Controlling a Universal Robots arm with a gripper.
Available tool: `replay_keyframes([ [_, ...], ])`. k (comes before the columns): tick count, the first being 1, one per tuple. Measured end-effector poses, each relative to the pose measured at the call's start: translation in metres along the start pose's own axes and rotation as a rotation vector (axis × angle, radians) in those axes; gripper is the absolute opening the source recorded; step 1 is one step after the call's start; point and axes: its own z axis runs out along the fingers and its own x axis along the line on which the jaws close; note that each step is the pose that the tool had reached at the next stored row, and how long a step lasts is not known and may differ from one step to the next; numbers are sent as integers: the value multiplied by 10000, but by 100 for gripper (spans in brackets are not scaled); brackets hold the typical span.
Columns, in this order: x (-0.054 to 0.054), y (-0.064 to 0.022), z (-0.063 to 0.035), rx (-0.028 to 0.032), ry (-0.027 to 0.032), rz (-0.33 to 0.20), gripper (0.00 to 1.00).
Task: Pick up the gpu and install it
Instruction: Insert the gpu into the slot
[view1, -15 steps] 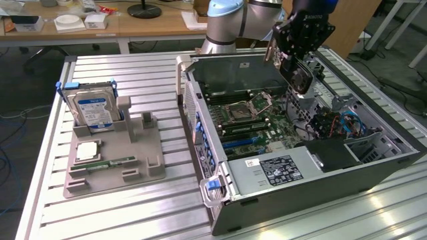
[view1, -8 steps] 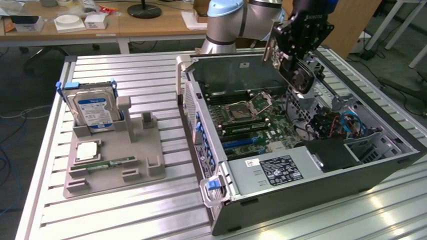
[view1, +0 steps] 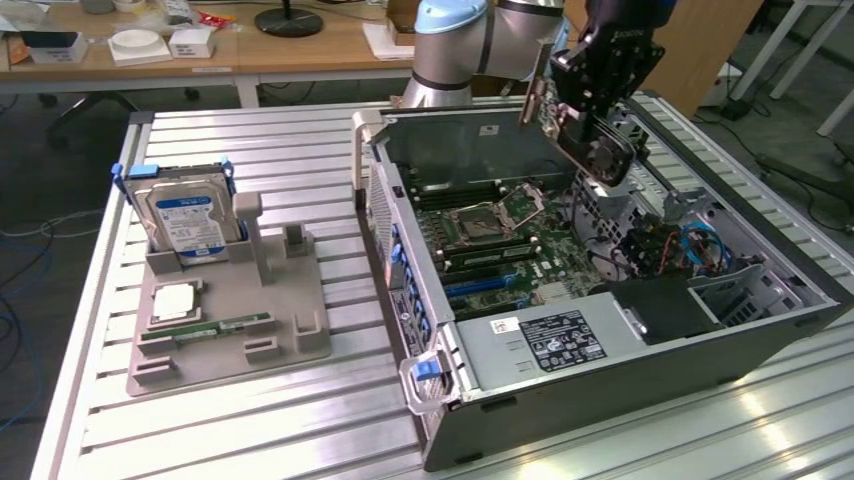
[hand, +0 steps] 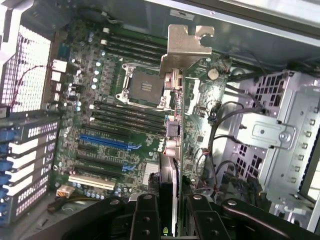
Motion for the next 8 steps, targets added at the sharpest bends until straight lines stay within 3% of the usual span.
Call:
replay_keyframes([
  [8,0,-1,0,-22,-45,-993,26],
])
